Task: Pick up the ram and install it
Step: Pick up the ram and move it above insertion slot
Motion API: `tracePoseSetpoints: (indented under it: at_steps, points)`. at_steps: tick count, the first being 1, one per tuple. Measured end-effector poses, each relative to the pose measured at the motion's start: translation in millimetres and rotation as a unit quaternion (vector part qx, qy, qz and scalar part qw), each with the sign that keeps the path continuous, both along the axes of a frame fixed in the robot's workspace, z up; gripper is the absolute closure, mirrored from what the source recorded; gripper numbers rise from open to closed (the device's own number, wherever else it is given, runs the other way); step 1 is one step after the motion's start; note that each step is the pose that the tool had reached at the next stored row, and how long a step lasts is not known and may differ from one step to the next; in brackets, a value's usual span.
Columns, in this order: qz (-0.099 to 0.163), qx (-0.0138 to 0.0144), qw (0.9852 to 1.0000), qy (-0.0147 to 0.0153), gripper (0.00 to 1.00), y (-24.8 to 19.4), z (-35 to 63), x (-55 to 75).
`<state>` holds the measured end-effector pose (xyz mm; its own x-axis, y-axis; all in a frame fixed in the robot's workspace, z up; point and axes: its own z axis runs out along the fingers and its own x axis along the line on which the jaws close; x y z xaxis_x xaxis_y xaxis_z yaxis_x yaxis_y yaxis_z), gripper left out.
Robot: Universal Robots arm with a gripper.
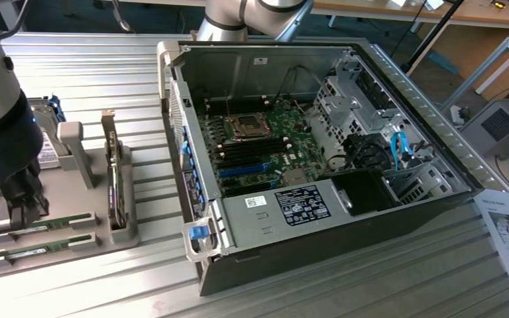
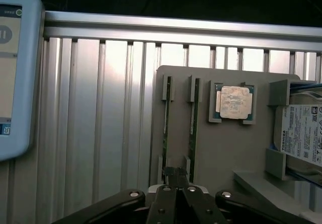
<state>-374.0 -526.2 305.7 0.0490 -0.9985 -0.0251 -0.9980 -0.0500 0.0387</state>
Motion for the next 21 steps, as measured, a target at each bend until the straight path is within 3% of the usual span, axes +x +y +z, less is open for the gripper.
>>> tracePoseSetpoints:
  at_steps: [5,14,15,17,21]
  points:
    - [0.0,-0.0002,1.0,0.0003,0.89,-0.8,-8.3,-0.1]
    - [0.0,-0.0002,1.0,0.0002,0.89,-0.8,-8.4,-0.1]
    - [0.0,-0.0002,1.0,0.0002,0.89,-0.8,-8.4,-0.1]
    - [0.0,-0.0002,1.0,0.0002,0.76,-0.7,-8.4,-0.1]
    - [0.0,-0.0002,1.0,0.0002,0.76,-0.7,-8.5,-0.1]
